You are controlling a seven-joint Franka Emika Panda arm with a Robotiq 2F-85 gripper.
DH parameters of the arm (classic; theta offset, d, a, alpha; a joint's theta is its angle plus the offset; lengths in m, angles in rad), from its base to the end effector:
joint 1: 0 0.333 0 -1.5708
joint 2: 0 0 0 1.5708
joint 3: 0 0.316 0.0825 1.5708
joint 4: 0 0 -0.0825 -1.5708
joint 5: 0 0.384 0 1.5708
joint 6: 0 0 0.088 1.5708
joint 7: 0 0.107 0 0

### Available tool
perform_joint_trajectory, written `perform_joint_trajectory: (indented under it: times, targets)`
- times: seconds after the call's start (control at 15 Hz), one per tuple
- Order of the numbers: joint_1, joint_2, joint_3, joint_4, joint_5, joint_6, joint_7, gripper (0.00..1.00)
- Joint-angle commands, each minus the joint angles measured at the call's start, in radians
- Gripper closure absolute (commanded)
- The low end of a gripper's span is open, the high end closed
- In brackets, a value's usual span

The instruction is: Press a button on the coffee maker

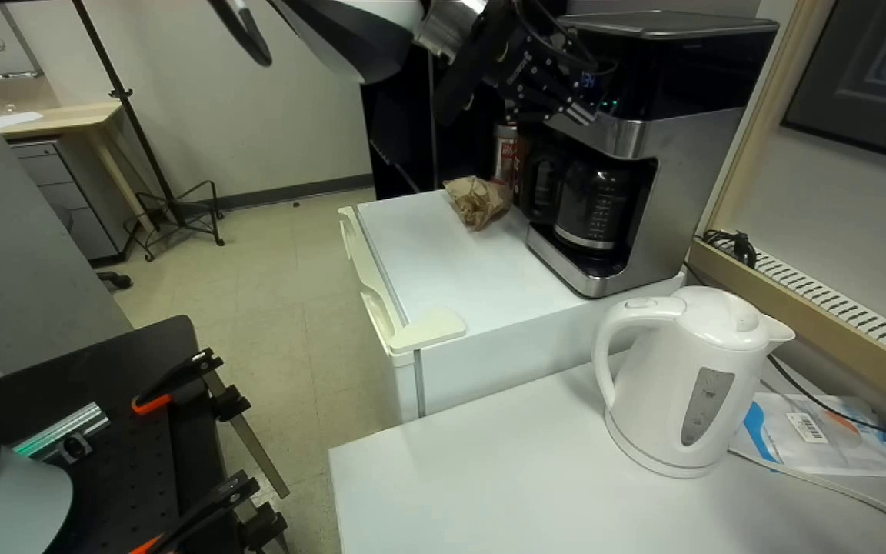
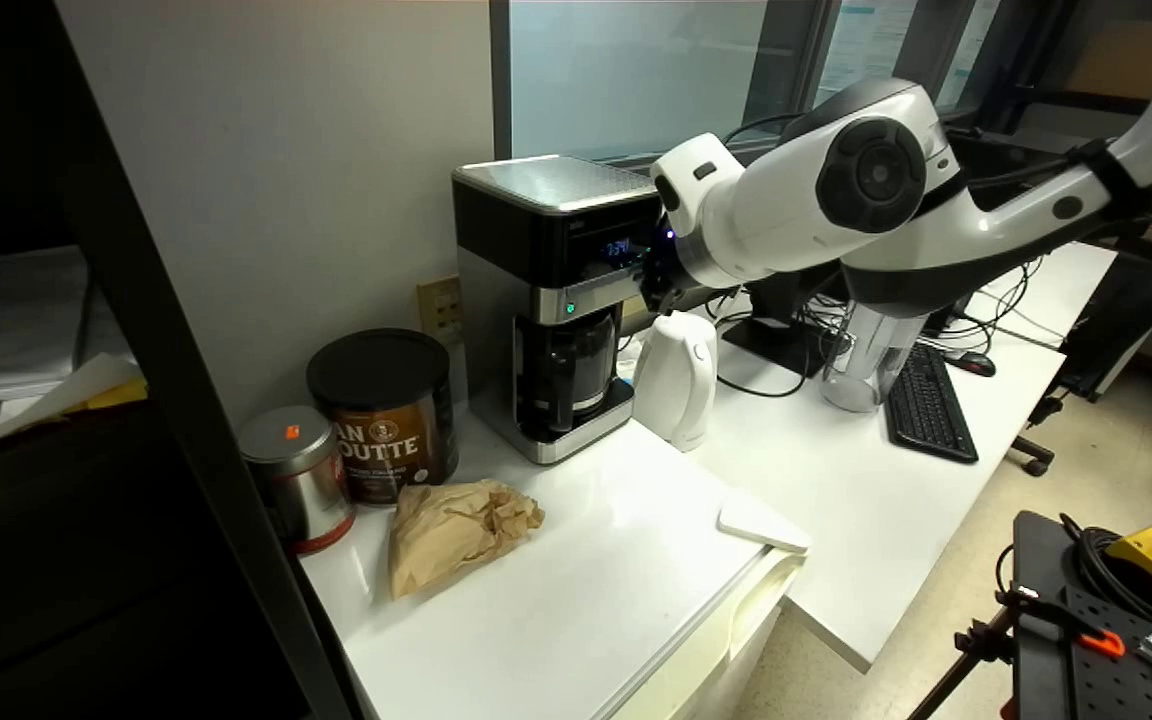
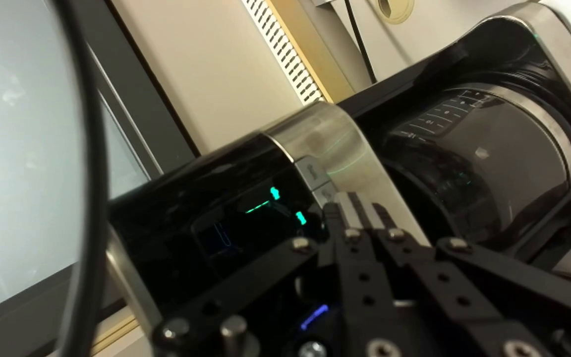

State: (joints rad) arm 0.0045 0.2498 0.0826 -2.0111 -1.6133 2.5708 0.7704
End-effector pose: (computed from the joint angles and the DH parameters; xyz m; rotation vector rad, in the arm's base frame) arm 0.6088 0.0675 0.3507 2.1150 0.7034 0.7605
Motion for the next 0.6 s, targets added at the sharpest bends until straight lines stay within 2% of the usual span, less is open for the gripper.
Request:
perform_joint_trajectory:
  times: [0.0,0.53]
  targets:
    - [0.001,0.000,0.002,0.001,-0.058,0.042,0.039,1.00]
    - [0.013,-0.080,0.024,-0.129,-0.058,0.058,0.025,1.00]
